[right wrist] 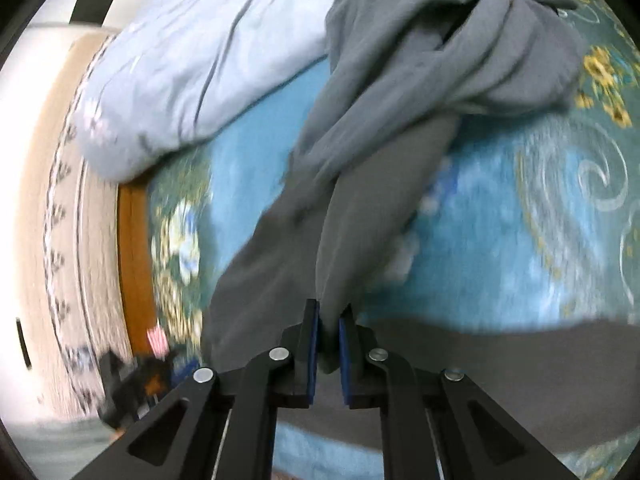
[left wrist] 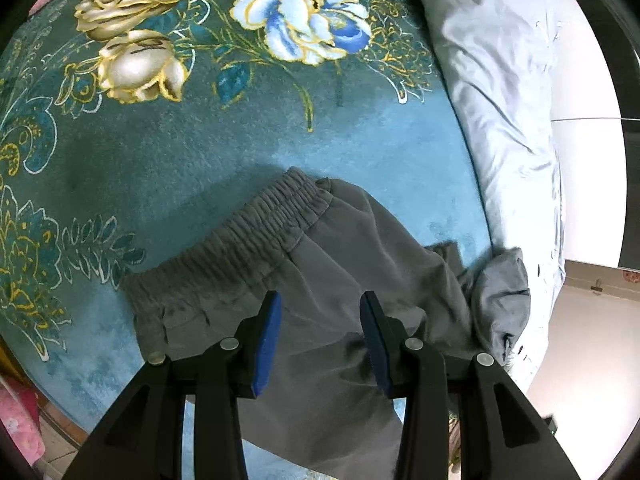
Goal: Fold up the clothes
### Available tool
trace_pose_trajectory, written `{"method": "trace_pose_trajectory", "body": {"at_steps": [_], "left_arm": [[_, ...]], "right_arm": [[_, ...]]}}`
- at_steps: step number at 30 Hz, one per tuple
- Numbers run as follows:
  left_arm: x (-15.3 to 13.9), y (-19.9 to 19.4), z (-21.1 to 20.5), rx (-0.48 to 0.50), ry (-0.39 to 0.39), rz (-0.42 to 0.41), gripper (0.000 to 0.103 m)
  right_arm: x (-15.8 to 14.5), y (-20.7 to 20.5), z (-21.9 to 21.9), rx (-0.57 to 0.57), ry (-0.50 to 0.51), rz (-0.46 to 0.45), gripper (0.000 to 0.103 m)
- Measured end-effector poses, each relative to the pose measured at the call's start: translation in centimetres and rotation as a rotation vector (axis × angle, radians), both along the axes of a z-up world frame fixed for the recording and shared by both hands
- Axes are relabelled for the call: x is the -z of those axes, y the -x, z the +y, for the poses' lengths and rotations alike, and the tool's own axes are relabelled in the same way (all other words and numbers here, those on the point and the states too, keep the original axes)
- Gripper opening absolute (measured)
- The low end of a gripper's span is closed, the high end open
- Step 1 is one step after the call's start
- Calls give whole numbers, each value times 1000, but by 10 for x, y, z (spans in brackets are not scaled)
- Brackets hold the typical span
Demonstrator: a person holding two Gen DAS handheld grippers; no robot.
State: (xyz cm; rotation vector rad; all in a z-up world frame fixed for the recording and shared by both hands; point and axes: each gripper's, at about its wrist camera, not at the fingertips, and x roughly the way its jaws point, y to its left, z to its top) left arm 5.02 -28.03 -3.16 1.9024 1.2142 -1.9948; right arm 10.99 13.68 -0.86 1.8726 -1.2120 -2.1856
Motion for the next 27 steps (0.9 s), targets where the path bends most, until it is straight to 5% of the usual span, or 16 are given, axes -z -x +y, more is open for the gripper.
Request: {"method": "trace_pose_trajectory", "body": {"at_steps": [8,15,20,27], "left_arm": [[-17,-12,-14,-15,-23,44,41],[-17,-19,-42,-77,-31,47,41],[-14,-24,-74,-146,-13,41,41],[-4,-31,-108,-240,-1,-2,41]], "right_arm": [[-57,-14,-48,-146,-173,117,9],[-103,62,-138,-435,-343,279,9],[-79,80,-214,-675,-323,278,10],[-10,67,-284,-859,-278,150,12]]}}
